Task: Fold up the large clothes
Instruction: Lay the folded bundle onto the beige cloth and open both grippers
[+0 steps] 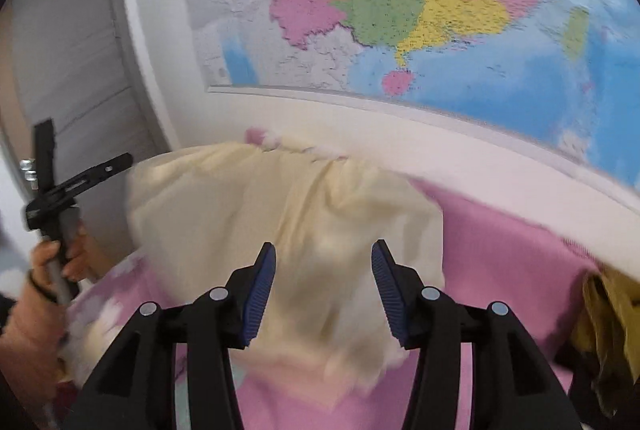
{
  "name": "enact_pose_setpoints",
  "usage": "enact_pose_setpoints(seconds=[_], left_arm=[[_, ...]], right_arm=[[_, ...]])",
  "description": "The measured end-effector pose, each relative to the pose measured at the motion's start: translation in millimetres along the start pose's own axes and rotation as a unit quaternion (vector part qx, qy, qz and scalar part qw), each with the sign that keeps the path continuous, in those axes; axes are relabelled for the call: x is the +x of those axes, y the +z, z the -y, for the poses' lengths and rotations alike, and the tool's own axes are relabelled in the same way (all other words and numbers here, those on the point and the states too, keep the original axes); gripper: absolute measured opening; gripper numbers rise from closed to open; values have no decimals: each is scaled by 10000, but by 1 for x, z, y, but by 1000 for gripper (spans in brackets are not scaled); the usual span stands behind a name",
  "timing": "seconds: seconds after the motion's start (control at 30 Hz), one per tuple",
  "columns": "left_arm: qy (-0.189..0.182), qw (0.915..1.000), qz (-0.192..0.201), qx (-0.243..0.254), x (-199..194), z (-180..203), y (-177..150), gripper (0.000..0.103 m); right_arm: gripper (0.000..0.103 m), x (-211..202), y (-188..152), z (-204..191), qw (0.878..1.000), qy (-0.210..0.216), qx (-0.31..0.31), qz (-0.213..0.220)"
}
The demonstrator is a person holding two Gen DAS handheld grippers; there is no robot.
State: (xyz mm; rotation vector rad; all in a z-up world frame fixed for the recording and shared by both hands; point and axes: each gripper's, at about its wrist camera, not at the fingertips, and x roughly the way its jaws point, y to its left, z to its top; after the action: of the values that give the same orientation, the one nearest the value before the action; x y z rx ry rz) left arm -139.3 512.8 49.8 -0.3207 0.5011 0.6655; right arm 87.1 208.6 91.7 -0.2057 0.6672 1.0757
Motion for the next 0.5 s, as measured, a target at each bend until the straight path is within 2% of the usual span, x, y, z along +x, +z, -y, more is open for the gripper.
enact_pose_setpoints(seconds=[0.1, 0.13, 0.17, 0.27, 0.43, 0.5], left_arm=[[283, 9975, -645, 20, 45, -2, -5, 88], [293, 9952, -930, -128, 61, -11, -15, 88], [197, 9945, -1016, -189, 66, -15, -21, 88], [80, 9939, -1052, -317, 66, -24, -38, 89], [236, 9949, -897, -396, 43, -18, -39, 89], [356, 9955, -795, -363, 32, -12, -40, 92]], right_arm=[[44, 49, -10, 2, 9981, -4, 128, -604], [43, 61, -18, 3, 9969, 33, 128, -779], [43, 69, -26, 4, 9962, 45, 134, -863], [44, 70, -44, 9, 9964, 140, 159, -817], [51, 54, -35, 11, 9969, 179, 295, -700], [65, 48, -36, 8, 9979, 156, 234, -579]])
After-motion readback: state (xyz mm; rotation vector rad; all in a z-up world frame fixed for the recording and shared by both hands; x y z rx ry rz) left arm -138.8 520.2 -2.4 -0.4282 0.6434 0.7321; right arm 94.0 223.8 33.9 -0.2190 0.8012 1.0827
